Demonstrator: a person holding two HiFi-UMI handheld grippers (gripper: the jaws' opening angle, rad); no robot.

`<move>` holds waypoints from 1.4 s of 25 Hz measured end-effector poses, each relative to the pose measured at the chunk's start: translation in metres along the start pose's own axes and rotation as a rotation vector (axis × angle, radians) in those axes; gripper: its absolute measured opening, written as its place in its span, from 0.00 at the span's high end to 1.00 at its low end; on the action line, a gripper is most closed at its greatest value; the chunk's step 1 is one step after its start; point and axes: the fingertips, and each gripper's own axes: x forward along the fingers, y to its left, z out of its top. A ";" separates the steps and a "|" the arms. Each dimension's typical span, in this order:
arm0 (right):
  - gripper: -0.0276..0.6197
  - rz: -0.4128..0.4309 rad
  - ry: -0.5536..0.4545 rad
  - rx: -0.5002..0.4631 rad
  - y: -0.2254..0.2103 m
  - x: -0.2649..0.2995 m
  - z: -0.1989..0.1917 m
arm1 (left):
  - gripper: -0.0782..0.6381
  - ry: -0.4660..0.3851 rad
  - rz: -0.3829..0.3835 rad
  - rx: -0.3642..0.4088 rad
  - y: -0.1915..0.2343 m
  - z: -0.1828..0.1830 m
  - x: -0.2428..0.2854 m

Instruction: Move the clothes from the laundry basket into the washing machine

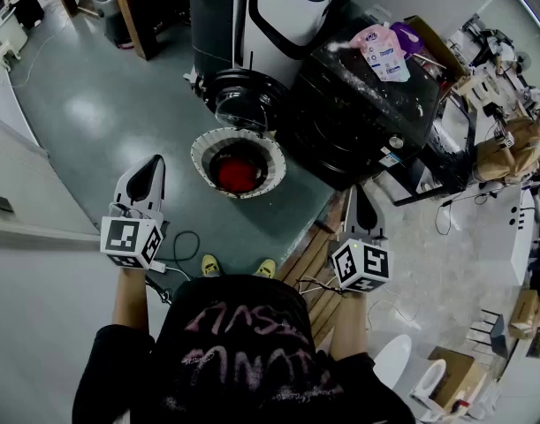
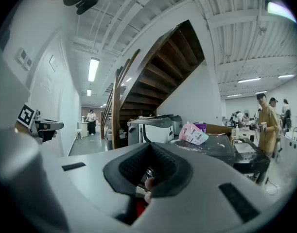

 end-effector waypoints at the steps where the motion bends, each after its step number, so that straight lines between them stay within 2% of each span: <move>1: 0.95 0.001 0.001 -0.001 0.001 -0.001 -0.001 | 0.87 0.003 -0.005 0.001 -0.002 0.000 0.000; 9: 0.95 -0.001 0.009 -0.014 0.003 0.001 -0.003 | 0.87 0.003 -0.019 -0.009 -0.006 0.001 0.003; 20: 0.95 -0.007 -0.030 0.037 0.009 -0.001 -0.001 | 0.87 0.015 0.003 -0.006 0.000 -0.002 0.000; 25: 0.95 -0.012 -0.029 0.027 0.010 -0.002 -0.002 | 0.87 0.008 -0.004 -0.020 0.000 -0.003 0.000; 30: 0.88 0.009 -0.030 0.028 0.014 -0.001 -0.003 | 0.80 0.010 -0.026 -0.027 -0.007 -0.006 0.002; 35: 0.72 0.059 -0.035 0.035 0.024 0.000 -0.004 | 0.66 0.012 -0.051 -0.036 -0.009 -0.008 0.002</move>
